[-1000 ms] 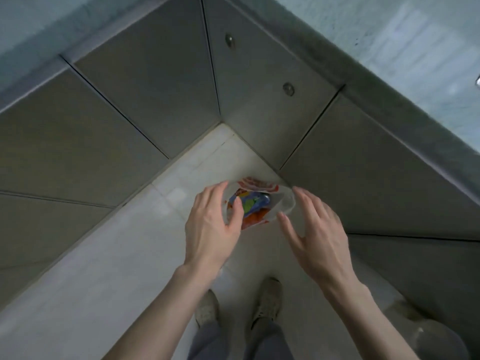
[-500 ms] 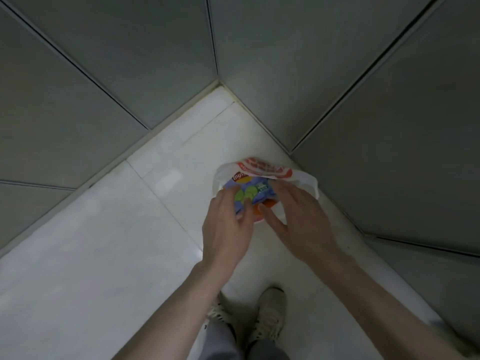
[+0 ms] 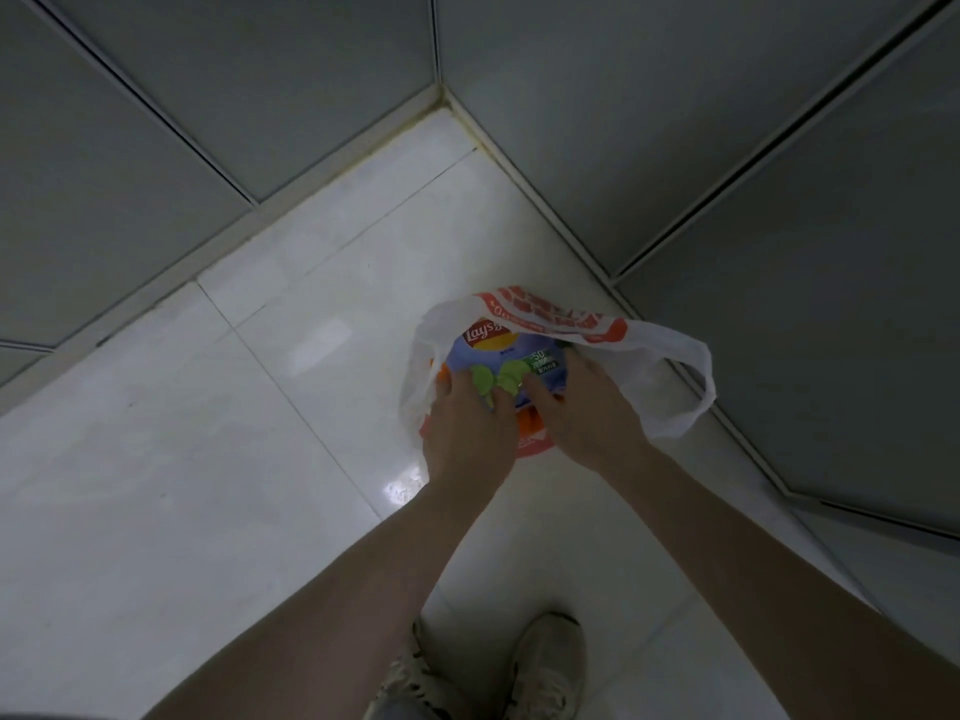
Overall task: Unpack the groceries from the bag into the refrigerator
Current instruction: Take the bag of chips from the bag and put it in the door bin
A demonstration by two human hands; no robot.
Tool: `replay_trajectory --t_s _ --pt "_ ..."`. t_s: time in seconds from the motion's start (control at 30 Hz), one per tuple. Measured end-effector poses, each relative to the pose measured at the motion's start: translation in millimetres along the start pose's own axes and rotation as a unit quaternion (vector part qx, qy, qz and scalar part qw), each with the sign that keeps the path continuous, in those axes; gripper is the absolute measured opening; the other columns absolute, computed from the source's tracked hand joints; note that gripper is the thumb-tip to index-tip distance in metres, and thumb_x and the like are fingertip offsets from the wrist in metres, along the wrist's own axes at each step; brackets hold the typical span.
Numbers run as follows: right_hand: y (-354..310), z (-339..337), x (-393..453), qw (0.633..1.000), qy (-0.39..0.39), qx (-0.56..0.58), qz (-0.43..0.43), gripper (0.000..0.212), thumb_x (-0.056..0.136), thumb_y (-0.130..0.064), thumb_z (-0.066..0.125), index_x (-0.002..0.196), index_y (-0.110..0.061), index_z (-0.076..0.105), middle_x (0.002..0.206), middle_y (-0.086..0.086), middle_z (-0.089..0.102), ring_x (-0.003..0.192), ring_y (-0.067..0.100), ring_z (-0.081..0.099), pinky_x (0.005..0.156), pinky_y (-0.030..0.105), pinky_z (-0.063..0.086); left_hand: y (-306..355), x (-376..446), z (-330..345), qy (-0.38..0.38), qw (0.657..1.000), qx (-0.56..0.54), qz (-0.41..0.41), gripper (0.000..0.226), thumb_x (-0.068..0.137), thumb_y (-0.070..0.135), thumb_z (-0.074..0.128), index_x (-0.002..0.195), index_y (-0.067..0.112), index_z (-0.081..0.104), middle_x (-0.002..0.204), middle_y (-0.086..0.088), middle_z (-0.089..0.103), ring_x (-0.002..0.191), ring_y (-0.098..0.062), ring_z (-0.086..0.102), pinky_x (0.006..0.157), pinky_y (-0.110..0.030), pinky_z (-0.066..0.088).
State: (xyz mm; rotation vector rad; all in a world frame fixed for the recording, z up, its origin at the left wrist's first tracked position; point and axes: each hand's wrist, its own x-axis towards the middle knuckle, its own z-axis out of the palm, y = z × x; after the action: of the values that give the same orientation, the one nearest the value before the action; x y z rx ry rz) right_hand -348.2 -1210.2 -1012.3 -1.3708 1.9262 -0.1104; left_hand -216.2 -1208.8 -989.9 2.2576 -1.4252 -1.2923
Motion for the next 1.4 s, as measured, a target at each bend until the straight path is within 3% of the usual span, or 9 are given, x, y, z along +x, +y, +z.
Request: replay_trajectory --t_s 0.23,0.43,0.77,0.87,1.0,1.13,1.23,1.33,1.4 --pt "12 18 32 0.996 -0.001 0.007 0.089 0.064 0.102 -0.055 0.051 0.146 -0.01 0.042 0.142 0.013 0.056 0.125 0.034 0.058 0.1 0.044 0.052 2 34 34 -0.013 0.99 -0.006 -0.142 0.047 0.105 0.035 0.043 0.144 0.011 0.035 0.141 -0.015 0.049 0.123 -0.035 0.055 0.099 -0.051 0.053" --pt "7 14 29 0.995 0.02 -0.02 0.095 0.064 0.102 -0.056 0.051 0.142 -0.008 0.044 0.143 0.016 0.052 0.128 0.035 0.053 0.104 0.046 0.048 5 35 36 -0.01 0.989 0.009 -0.151 0.052 0.106 0.036 0.043 0.148 0.008 0.034 0.146 -0.018 0.045 0.131 -0.038 0.051 0.106 -0.053 0.047" --pt "-15 -32 -12 0.993 0.058 0.084 0.063 0.061 0.095 -0.04 0.072 0.143 -0.011 0.049 0.139 0.01 0.06 0.124 0.03 0.061 0.101 0.041 0.054 41 -17 -10 -0.042 0.989 0.027 -0.136 0.047 0.109 0.033 0.038 0.144 0.003 0.042 0.132 -0.017 0.06 0.122 -0.036 0.059 0.084 -0.03 0.036" --pt "-24 -54 -38 0.985 0.057 0.153 0.061 0.053 0.092 -0.031 0.078 0.137 -0.013 0.056 0.128 0.004 0.067 0.113 0.021 0.066 0.095 0.031 0.054 43 -35 -27 -0.061 0.985 -0.03 -0.157 0.046 0.107 0.033 0.042 0.138 0.0 0.046 0.124 -0.02 0.062 0.114 -0.041 0.063 0.096 -0.04 0.053" --pt "-31 -83 -73 0.961 0.057 0.26 0.083 0.027 0.091 -0.026 0.079 0.11 -0.019 0.061 0.101 0.001 0.07 0.094 0.03 0.073 0.079 0.046 0.064 63 -54 -58 -0.08 0.951 -0.136 -0.267 0.055 0.103 0.053 0.043 0.123 0.005 0.058 0.089 -0.009 0.06 0.076 -0.026 0.059 0.059 -0.032 0.054" --pt "-40 -115 -102 0.932 0.073 0.344 0.089 0.024 0.093 -0.02 0.078 0.113 -0.02 0.065 0.1 -0.005 0.073 0.088 0.018 0.074 0.069 0.039 0.065 89 -66 -95 -0.166 0.901 -0.23 -0.327 0.066 0.091 0.08 0.043 0.114 0.02 0.061 0.094 -0.006 0.063 0.072 -0.019 0.053 0.055 -0.022 0.039" --pt "-47 -135 -116 0.909 0.063 0.404 0.082 0.021 0.093 -0.013 0.077 0.109 -0.02 0.065 0.095 -0.01 0.073 0.083 0.008 0.075 0.063 0.025 0.061 106 -72 -110 -0.188 0.913 -0.232 -0.278 0.063 0.094 0.078 0.042 0.118 0.024 0.064 0.102 -0.002 0.068 0.081 -0.017 0.056 0.06 -0.025 0.041" --pt "-52 -153 -122 0.923 0.074 0.37 0.07 0.019 0.093 -0.027 0.077 0.104 -0.021 0.065 0.095 -0.008 0.071 0.087 0.008 0.071 0.066 0.014 0.053 117 -84 -119 -0.126 0.959 -0.198 -0.16 0.05 0.101 0.064 0.042 0.108 0.022 0.068 0.092 0.003 0.069 0.077 -0.01 0.059 0.062 -0.023 0.046" --pt "-59 -167 -124 0.929 0.084 0.352 0.079 0.023 0.094 -0.042 0.073 0.1 -0.022 0.063 0.091 -0.008 0.07 0.083 0.005 0.067 0.062 0.009 0.047 116 -92 -124 -0.094 0.972 -0.192 -0.093 0.051 0.101 0.065 0.042 0.11 0.024 0.07 0.104 0.003 0.075 0.089 -0.012 0.069 0.08 -0.029 0.056"
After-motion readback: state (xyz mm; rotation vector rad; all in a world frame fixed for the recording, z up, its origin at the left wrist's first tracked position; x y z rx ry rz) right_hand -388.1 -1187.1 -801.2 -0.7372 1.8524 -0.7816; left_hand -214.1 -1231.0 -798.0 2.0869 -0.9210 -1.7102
